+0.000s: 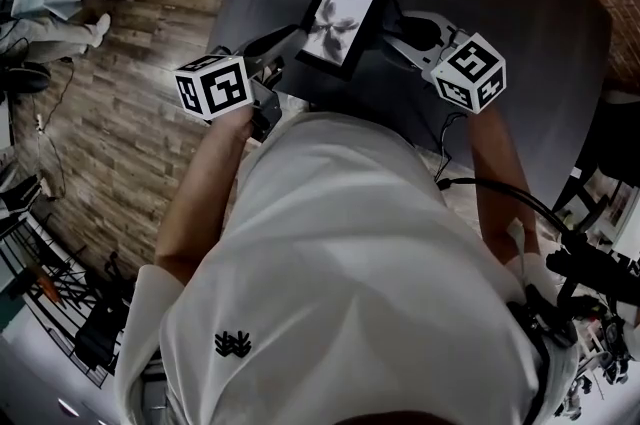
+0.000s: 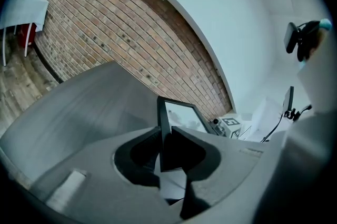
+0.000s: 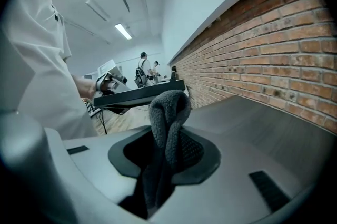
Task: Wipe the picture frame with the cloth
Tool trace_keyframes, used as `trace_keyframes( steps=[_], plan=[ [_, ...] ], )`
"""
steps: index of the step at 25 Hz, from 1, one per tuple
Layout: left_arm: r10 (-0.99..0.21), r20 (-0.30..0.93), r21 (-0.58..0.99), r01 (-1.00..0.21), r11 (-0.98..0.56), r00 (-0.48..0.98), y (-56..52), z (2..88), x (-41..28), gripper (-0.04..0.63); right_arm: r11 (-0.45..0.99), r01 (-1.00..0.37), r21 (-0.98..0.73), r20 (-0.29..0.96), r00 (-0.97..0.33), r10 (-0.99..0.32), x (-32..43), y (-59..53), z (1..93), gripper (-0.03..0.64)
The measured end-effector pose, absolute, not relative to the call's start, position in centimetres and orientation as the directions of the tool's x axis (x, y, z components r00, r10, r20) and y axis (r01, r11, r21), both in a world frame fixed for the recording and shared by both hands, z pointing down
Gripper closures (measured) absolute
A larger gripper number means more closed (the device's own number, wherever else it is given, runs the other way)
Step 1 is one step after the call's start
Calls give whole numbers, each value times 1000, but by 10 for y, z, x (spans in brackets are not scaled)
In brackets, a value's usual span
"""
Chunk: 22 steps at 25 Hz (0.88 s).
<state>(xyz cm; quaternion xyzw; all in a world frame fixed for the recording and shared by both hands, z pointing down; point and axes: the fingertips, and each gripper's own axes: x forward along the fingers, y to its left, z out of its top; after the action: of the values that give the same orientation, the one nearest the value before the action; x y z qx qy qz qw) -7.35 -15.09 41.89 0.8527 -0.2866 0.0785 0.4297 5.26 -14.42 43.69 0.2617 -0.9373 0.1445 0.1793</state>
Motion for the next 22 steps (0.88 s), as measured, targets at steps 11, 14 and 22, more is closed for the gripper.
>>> trace_keyframes(
  steps=[11, 14, 22],
  plan=[
    [-454, 343, 723, -539, -431, 822, -150, 408, -71, 522, 874, -441, -206, 428, -844, -325, 25, -106, 446, 508],
    [-437, 326, 742, -513, -431, 838, -147, 405, -64, 522, 919, -342, -197, 420, -876, -236, 0, -83, 444, 508],
    [-393, 331, 742, -494, -454, 858, -130, 411, -42, 522, 899, -400, -175, 411, -860, -303, 15, -103, 444, 508]
  ],
)
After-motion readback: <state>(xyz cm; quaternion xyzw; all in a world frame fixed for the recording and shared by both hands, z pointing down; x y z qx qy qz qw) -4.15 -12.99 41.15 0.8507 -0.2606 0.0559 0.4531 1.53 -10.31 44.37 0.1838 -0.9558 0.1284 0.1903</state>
